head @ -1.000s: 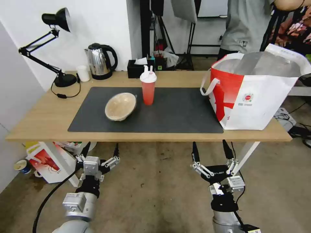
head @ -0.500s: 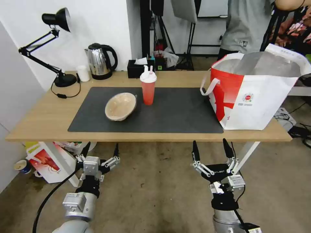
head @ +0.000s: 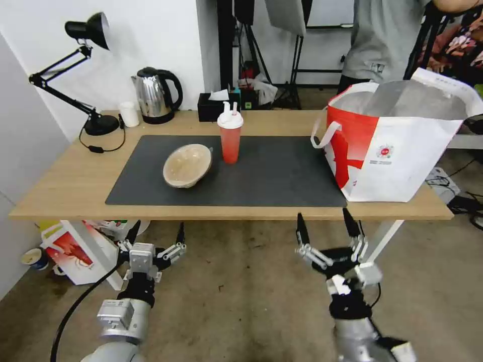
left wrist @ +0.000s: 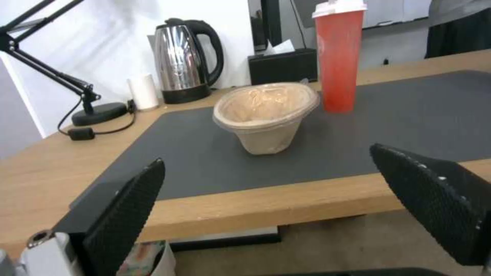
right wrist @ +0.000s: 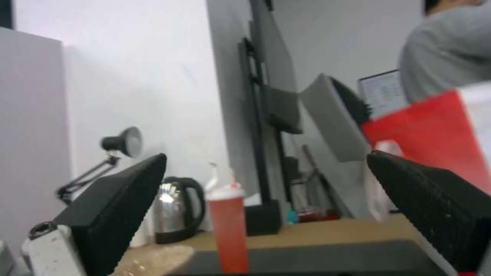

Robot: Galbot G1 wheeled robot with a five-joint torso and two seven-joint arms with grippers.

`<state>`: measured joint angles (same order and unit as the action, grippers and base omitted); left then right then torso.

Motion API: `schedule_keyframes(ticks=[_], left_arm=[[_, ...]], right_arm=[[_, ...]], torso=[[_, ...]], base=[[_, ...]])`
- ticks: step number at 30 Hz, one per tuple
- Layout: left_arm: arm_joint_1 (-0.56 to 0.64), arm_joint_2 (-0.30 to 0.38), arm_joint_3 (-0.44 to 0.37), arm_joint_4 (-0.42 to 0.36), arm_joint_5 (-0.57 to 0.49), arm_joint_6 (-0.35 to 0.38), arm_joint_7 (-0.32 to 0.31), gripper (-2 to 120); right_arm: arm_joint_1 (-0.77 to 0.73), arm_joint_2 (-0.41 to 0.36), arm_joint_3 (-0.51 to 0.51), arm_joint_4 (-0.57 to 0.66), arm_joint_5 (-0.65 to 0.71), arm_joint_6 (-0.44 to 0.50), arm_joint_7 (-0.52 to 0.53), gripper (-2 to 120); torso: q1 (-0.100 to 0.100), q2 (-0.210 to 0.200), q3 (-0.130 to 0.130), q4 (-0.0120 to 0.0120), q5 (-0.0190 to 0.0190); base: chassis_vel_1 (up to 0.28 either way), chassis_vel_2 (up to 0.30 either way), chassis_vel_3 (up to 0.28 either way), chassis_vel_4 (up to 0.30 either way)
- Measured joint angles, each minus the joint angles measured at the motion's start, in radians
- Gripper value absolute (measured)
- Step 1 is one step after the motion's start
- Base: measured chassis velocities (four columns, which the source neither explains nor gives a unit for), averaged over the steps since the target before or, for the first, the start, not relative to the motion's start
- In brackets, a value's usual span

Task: Pick up the trash from the table and place it into the takeout bag.

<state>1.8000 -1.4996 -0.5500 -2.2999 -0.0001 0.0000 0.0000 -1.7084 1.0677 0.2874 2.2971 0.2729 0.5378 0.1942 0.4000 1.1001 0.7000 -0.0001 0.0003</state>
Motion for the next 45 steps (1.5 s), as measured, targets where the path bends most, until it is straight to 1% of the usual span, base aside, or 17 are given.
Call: schedule_keyframes(ticks=[1,5,7,9,11,13,18,20,30,32,33,36,37,39,40,43,45], left_arm=[[0.0,0.0,0.0,0.0,0.0,0.0,0.0,100],[0.0,0.0,0.0,0.0,0.0,0.0,0.0,100],[0.0,0.0,0.0,0.0,0.0,0.0,0.0,100],[0.0,0.0,0.0,0.0,0.0,0.0,0.0,100],[0.0,0.0,0.0,0.0,0.0,0.0,0.0,100],[0.0,0.0,0.0,0.0,0.0,0.0,0.0,100],[0.0,0.0,0.0,0.0,0.0,0.0,0.0,100],[0.0,0.0,0.0,0.0,0.0,0.0,0.0,100],[0.0,0.0,0.0,0.0,0.0,0.0,0.0,100],[0.0,0.0,0.0,0.0,0.0,0.0,0.0,100],[0.0,0.0,0.0,0.0,0.0,0.0,0.0,100],[0.0,0.0,0.0,0.0,0.0,0.0,0.0,100],[0.0,0.0,0.0,0.0,0.0,0.0,0.0,100],[0.0,0.0,0.0,0.0,0.0,0.0,0.0,100],[0.0,0.0,0.0,0.0,0.0,0.0,0.0,100],[0.0,0.0,0.0,0.0,0.0,0.0,0.0,100],[0.0,0.0,0.0,0.0,0.0,0.0,0.0,100]], right_arm=[[0.0,0.0,0.0,0.0,0.0,0.0,0.0,100],[0.023,-0.207,0.079,0.08,0.221,-0.095,-0.025,100],[0.027,-0.237,0.095,0.091,0.255,-0.106,-0.026,100],[0.033,-0.332,0.175,0.127,0.368,-0.14,-0.036,100],[0.033,-0.355,0.201,0.137,0.398,-0.151,-0.038,100],[0.036,-0.442,0.286,0.173,0.526,-0.193,-0.048,100],[0.034,-0.533,0.371,0.186,0.663,-0.254,-0.067,100],[0.037,-0.543,0.374,0.185,0.679,-0.264,-0.068,100],[0.123,-0.739,0.382,0.112,0.858,-0.337,-0.113,100],[0.238,-0.791,0.322,0.064,0.908,-0.354,-0.116,100],[0.238,-0.791,0.322,0.064,0.908,-0.354,-0.116,100],[0.421,-0.784,0.134,0.016,0.927,-0.371,-0.115,100],[0.421,-0.784,0.134,0.016,0.927,-0.371,-0.115,100],[0.612,-0.742,-0.064,-0.023,0.926,-0.387,-0.105,100],[0.612,-0.742,-0.064,-0.023,0.926,-0.387,-0.105,100],[0.826,-0.682,-0.271,-0.077,0.909,-0.4,-0.083,100],[0.856,-0.673,-0.304,-0.089,0.906,-0.402,-0.08,100]], torso=[[0.0,0.0,0.0,0.0,0.0],[0.0,0.0,0.0,0.0001,0.0001],[0.0,0.0,0.0,0.0002,0.0001],[0.0,0.0,0.0,0.0001,0.0],[0.0,0.0,0.0,0.0001,-0.0002],[0.0,0.0,0.0,0.0,-0.0004],[0.0,0.0,0.0,-0.0002,-0.0001],[0.0,0.0,0.0,-0.0006,-0.0001],[0.0,0.0,0.0,-0.0001,-0.0003],[0.0,0.0,0.0,0.0001,-0.0007],[0.0,0.0,0.0,0.0001,-0.0007],[0.0,0.0,0.0,0.0,-0.0002],[0.0,0.0,0.0,0.0,-0.0002],[0.0,0.0,0.0,-0.0002,0.0006],[0.0,0.0,0.0,-0.0002,0.0006],[0.0,0.0,0.0,0.0004,0.0001],[0.0,0.0,0.0,0.0002,-0.0002]], base=[[0.0,0.0,0.0,0.0],[0.0,0.0,0.0,0.0],[0.0,0.0,0.0,0.0],[0.0,0.0,0.0,0.0],[0.0,0.0,0.0,0.0],[0.0,0.0,0.0,0.0],[0.0,0.0,0.0,0.0],[0.0,0.0,0.0,0.0],[0.0,0.0,0.0,0.0],[0.0,0.0,0.0,0.0],[0.0,0.0,0.0,0.0],[0.0,0.0,0.0,0.0],[0.0,0.0,0.0,0.0],[0.0,0.0,0.0,0.0],[0.0,0.0,0.0,0.0],[0.0,0.0,0.0,0.0],[0.0,0.0,0.0,0.0]])
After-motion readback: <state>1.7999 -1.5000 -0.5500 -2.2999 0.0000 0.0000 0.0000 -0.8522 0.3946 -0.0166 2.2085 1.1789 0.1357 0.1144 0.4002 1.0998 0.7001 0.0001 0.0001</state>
